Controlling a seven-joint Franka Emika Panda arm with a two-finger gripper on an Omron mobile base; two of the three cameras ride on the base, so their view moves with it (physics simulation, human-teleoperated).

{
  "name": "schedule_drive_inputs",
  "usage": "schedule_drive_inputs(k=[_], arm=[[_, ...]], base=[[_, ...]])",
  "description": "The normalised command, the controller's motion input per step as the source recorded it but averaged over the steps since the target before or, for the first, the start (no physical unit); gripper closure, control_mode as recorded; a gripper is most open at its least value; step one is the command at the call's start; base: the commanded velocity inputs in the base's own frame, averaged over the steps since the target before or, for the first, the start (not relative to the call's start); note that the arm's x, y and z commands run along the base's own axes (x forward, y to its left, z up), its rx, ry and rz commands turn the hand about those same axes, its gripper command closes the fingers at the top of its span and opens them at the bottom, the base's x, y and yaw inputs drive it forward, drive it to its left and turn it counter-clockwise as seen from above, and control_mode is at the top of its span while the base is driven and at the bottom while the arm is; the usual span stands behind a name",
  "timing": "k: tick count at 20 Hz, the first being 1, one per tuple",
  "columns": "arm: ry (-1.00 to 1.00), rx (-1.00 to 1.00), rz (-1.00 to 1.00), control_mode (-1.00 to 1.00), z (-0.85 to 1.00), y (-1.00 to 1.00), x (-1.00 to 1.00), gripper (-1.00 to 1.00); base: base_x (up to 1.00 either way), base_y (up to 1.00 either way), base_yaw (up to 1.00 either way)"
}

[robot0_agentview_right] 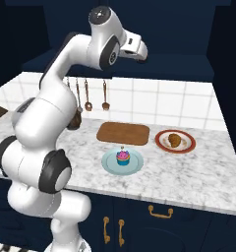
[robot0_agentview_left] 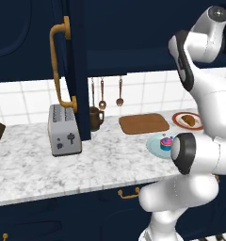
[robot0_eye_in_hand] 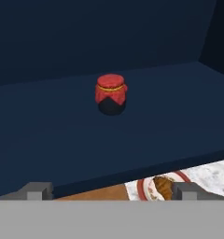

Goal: From the different types of pastries on the counter, select a croissant and place it on the cutting board. Then retrieve a jar of jam from the cabinet and place it alongside the croissant on the cutting board.

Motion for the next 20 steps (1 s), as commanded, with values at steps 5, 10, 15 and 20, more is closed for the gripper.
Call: schedule_drive_inputs(k=[5,10,15,20], arm=[[-0.06,0.0,0.0,-1.0,-0.32,0.0,0.65,-1.0],[-0.06,0.0,0.0,-1.0,-0.04,-0.16,0.51,-1.0],[0.0,0.0,0.0,-1.0,0.05,-0.34,0.25,-1.0],[0.0,0.02,0.0,-1.0,0.06,-0.03,0.42,-1.0]], base=[[0.0,0.0,0.0],[0.0,0.0,0.0],[0.0,0.0,0.0],[0.0,0.0,0.0]])
